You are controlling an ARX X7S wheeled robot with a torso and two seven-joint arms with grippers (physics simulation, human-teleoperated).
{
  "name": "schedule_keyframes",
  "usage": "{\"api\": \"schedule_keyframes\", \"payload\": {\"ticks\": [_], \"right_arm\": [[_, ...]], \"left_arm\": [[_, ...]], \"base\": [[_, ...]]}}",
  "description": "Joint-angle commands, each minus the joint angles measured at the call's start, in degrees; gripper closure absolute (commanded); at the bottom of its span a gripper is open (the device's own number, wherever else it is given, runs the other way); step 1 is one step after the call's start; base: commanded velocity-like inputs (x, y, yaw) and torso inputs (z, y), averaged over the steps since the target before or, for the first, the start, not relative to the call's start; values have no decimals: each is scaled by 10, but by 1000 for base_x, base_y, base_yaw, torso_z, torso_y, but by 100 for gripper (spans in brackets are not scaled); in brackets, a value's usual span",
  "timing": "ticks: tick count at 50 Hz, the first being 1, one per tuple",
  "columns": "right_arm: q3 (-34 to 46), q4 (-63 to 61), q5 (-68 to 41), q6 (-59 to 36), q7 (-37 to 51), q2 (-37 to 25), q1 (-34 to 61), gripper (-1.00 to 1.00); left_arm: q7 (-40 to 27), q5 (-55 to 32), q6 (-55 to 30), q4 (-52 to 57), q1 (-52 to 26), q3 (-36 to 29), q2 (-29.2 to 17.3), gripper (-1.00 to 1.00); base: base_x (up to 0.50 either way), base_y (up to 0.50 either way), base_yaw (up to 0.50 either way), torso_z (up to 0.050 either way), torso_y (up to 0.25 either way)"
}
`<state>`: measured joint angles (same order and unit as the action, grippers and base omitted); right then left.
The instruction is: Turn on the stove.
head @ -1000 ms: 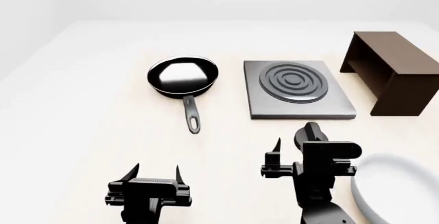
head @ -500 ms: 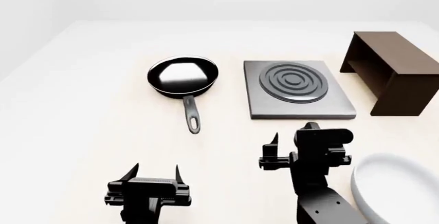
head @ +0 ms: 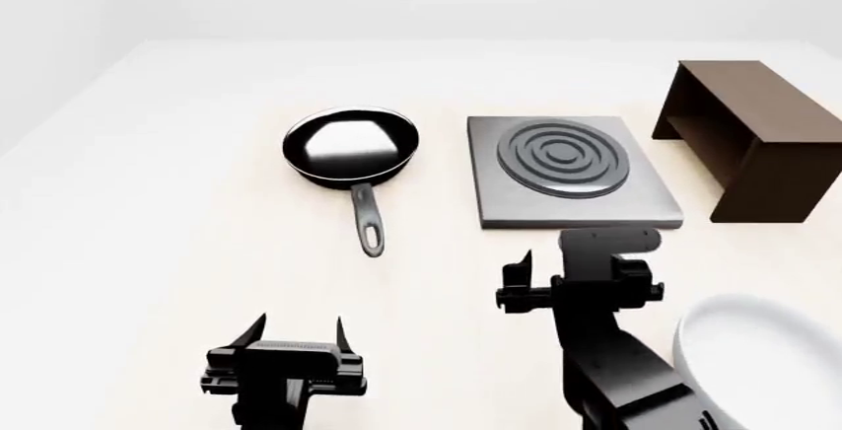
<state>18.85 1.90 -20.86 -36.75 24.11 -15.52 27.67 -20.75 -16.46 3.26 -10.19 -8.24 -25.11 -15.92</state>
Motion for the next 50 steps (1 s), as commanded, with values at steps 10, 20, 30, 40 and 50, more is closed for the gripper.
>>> {"api": "schedule_keyframes", "payload": {"ticks": [10, 20, 30, 40, 50], "right_arm": [[14, 95, -10, -30, -29, 10, 49, -100], [17, 126, -16, -42, -36, 16, 64, -100], [16, 154, -20, -36, -44, 20, 75, -100], [14, 160, -24, -32, -45, 20, 77, -100], [13, 166, -25, -24, -48, 18, 79, -100]], "left_arm": [[-2, 0, -1, -4, -2, -5, -1, -100], [-3, 0, 0, -4, -3, -6, -2, -100], [-5, 0, 1, -7, -4, -8, -2, -100], [-6, 0, 0, -9, -6, -10, -2, -100], [-8, 0, 1, -11, -6, -11, -2, -100]], "base": [[0, 0, 0, 0, 0], [0, 0, 0, 0, 0], [0, 0, 0, 0, 0], [0, 0, 0, 0, 0], [0, 0, 0, 0, 0]]}}
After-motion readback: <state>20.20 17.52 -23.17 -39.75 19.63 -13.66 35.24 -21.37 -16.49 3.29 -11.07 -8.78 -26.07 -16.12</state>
